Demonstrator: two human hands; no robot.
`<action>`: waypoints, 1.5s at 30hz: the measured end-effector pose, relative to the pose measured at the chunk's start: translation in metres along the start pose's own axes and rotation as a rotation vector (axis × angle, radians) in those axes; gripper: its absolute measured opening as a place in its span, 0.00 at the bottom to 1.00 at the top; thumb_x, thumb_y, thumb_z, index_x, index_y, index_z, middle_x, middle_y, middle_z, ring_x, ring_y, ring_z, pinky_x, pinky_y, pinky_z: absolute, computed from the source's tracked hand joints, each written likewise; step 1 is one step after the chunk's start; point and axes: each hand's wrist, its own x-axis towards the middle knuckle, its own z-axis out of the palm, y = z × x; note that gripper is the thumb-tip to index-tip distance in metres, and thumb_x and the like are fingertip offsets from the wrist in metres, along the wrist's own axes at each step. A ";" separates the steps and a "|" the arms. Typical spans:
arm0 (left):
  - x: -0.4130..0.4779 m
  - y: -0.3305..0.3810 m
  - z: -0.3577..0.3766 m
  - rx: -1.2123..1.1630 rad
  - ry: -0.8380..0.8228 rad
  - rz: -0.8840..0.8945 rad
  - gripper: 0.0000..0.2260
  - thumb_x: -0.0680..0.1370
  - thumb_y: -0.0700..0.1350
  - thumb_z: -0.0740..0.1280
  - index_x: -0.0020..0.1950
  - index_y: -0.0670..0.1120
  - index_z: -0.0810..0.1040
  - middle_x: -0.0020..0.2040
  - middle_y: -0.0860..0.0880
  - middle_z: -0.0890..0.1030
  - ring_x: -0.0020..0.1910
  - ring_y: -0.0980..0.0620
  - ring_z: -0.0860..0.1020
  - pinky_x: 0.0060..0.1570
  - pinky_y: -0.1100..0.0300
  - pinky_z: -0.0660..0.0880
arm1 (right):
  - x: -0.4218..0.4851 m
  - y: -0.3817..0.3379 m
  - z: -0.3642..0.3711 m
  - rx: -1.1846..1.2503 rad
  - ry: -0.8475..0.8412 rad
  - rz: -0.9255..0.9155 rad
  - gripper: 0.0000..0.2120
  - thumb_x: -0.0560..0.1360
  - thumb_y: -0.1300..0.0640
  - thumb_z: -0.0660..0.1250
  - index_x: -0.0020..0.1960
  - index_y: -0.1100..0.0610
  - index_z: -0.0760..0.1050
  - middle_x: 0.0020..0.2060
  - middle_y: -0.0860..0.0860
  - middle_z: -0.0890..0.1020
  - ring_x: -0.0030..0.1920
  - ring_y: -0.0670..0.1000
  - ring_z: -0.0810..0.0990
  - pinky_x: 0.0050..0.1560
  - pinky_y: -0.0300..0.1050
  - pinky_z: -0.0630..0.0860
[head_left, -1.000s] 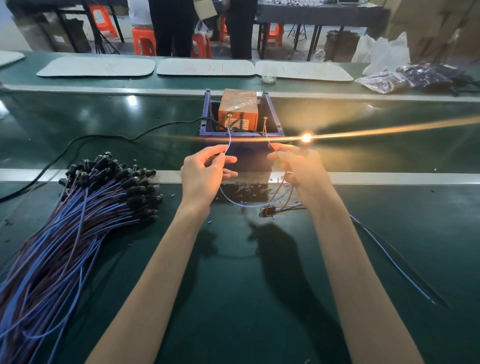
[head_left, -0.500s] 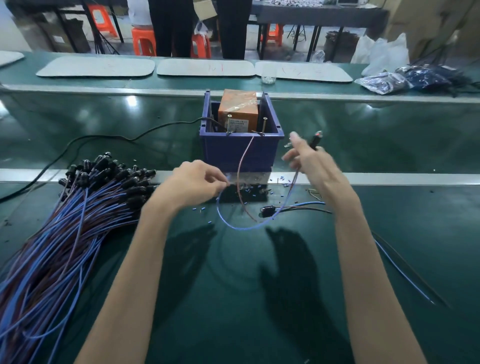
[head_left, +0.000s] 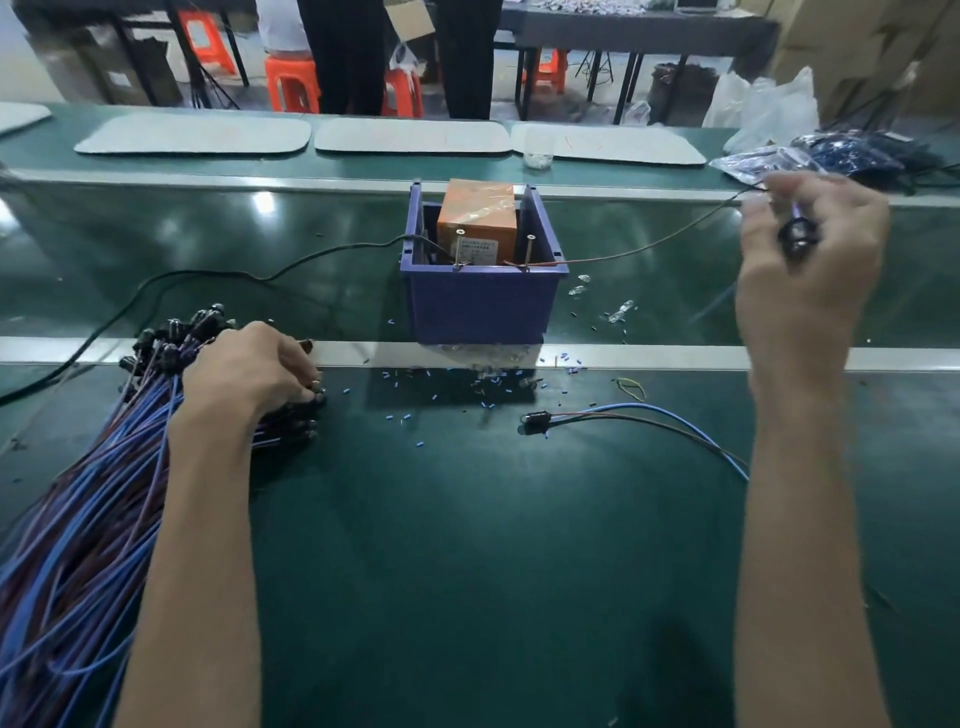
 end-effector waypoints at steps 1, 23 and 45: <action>0.001 -0.002 -0.001 -0.002 0.008 0.001 0.13 0.65 0.39 0.79 0.34 0.55 0.80 0.43 0.49 0.84 0.49 0.46 0.80 0.55 0.51 0.76 | -0.004 -0.004 0.003 -0.062 0.006 -0.085 0.14 0.76 0.56 0.64 0.58 0.62 0.77 0.59 0.60 0.71 0.58 0.49 0.72 0.64 0.37 0.69; -0.020 0.035 -0.001 -0.082 0.341 0.236 0.05 0.69 0.48 0.77 0.43 0.52 0.85 0.42 0.49 0.85 0.48 0.45 0.81 0.47 0.56 0.74 | -0.059 0.023 0.070 -0.500 -1.255 -0.083 0.23 0.77 0.51 0.66 0.71 0.52 0.68 0.63 0.51 0.77 0.56 0.50 0.77 0.54 0.43 0.74; -0.074 0.135 0.066 -2.063 -0.350 -0.593 0.26 0.81 0.60 0.53 0.67 0.40 0.67 0.59 0.41 0.80 0.58 0.45 0.77 0.60 0.55 0.70 | -0.056 -0.012 0.071 0.828 -0.657 0.555 0.15 0.82 0.57 0.56 0.40 0.57 0.74 0.38 0.54 0.85 0.46 0.54 0.85 0.49 0.43 0.80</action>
